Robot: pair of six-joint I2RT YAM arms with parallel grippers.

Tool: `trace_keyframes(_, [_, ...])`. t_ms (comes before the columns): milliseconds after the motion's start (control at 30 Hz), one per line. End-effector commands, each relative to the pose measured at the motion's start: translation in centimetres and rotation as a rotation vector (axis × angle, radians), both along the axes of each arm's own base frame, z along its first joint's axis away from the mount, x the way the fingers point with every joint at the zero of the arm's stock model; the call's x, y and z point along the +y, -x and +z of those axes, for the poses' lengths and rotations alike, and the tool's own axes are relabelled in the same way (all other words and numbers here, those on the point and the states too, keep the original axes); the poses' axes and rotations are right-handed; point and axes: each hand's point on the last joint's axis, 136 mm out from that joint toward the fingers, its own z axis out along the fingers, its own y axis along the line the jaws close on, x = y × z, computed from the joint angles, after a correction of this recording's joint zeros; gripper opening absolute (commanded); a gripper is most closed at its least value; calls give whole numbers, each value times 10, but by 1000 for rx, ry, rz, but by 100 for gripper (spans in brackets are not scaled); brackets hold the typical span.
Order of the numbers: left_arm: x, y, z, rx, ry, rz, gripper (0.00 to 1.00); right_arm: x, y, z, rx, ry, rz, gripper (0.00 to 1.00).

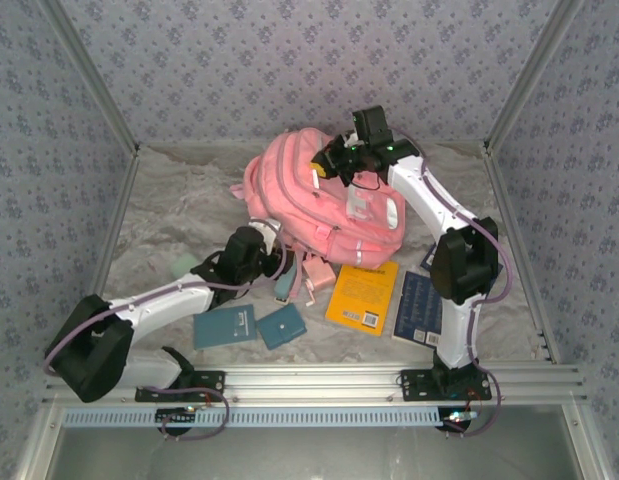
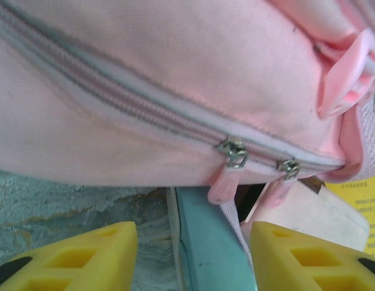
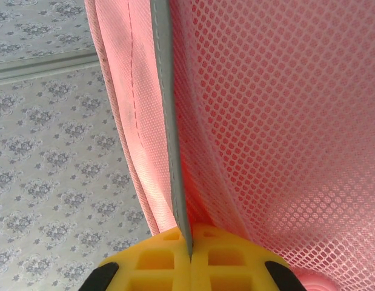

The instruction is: Pack the student bag

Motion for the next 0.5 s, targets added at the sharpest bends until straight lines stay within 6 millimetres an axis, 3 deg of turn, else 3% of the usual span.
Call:
trace_keyframes(0, [-12, -6, 20, -88, 44, -37, 49, -1, 13, 64, -116, -102, 30, 0])
trace_keyframes(167, [-18, -9, 10, -93, 18, -60, 44, -2, 12, 63, -111, -115, 26, 0])
trace_keyframes(467, [-34, -13, -4, -79, -20, -94, 46, -2, 12, 64, -106, -121, 28, 0])
